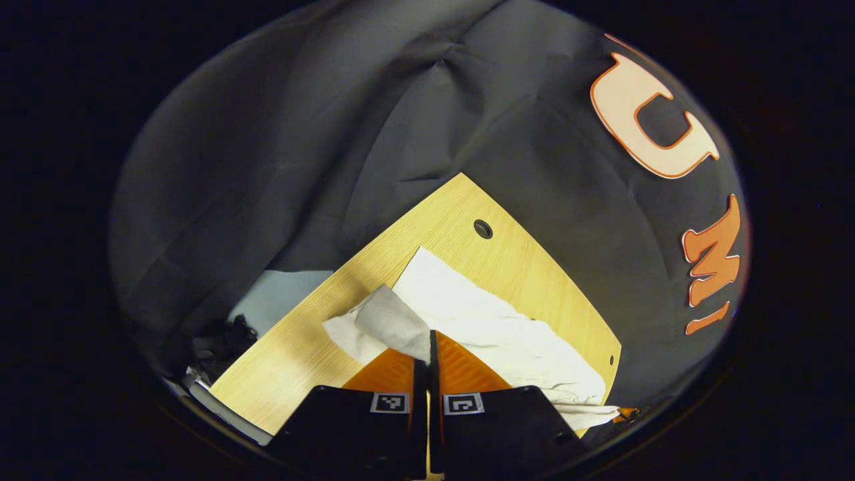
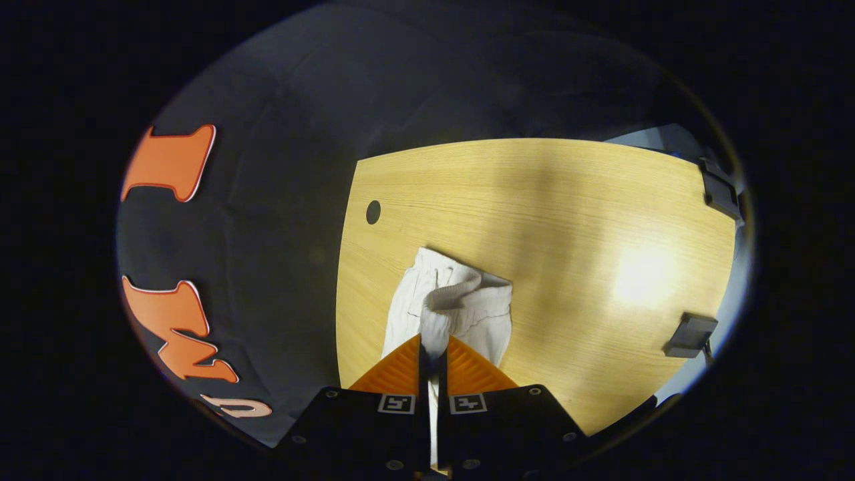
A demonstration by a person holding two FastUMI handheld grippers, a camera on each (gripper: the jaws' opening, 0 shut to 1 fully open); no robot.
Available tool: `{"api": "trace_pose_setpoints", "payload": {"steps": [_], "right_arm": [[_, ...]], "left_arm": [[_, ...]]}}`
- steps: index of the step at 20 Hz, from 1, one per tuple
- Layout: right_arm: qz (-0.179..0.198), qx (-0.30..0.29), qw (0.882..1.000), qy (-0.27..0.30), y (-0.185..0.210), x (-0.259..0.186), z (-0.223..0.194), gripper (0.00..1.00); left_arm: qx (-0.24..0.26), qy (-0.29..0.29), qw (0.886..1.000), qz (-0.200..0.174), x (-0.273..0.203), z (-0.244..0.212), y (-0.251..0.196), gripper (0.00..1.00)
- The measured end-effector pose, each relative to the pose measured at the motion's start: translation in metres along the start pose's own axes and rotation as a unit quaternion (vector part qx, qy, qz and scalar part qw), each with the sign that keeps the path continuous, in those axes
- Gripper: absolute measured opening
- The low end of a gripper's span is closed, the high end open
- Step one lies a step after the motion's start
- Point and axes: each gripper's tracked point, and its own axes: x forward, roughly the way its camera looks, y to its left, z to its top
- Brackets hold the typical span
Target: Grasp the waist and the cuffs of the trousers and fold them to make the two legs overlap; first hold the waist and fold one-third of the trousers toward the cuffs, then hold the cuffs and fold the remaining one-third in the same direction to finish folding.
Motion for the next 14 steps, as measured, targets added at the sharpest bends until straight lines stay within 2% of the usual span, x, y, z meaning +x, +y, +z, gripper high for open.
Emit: {"api": "trace_pose_setpoints", "payload": {"steps": [4, 5, 7, 11, 13, 14], "right_arm": [[-0.006, 0.018, 1.000, -0.002, 0.027, 0.024, 0.005, 0.04], [-0.006, 0.024, 1.000, -0.001, 0.034, 0.030, 0.006, 0.05], [-0.007, 0.034, 0.999, 0.001, 0.046, 0.048, 0.009, 0.05], [0.030, 0.044, 0.999, 0.000, 0.086, 0.080, 0.013, 0.04], [0.046, 0.048, 0.998, -0.003, 0.102, 0.097, 0.013, 0.05], [0.053, 0.052, 0.997, -0.005, 0.107, 0.101, 0.014, 0.05]], "left_arm": [[0.030, 0.025, 0.999, -0.003, 0.042, 0.023, -0.010, 0.05], [0.033, 0.028, 0.999, -0.002, 0.053, 0.029, -0.012, 0.03], [0.026, 0.039, 0.999, 0.003, 0.070, 0.035, -0.014, 0.06], [0.017, 0.035, 0.999, 0.010, 0.109, 0.051, -0.016, 0.10], [0.017, 0.022, 1.000, 0.008, 0.120, 0.060, -0.022, 0.07], [0.017, 0.016, 1.000, 0.012, 0.125, 0.064, -0.023, 0.12]]}}
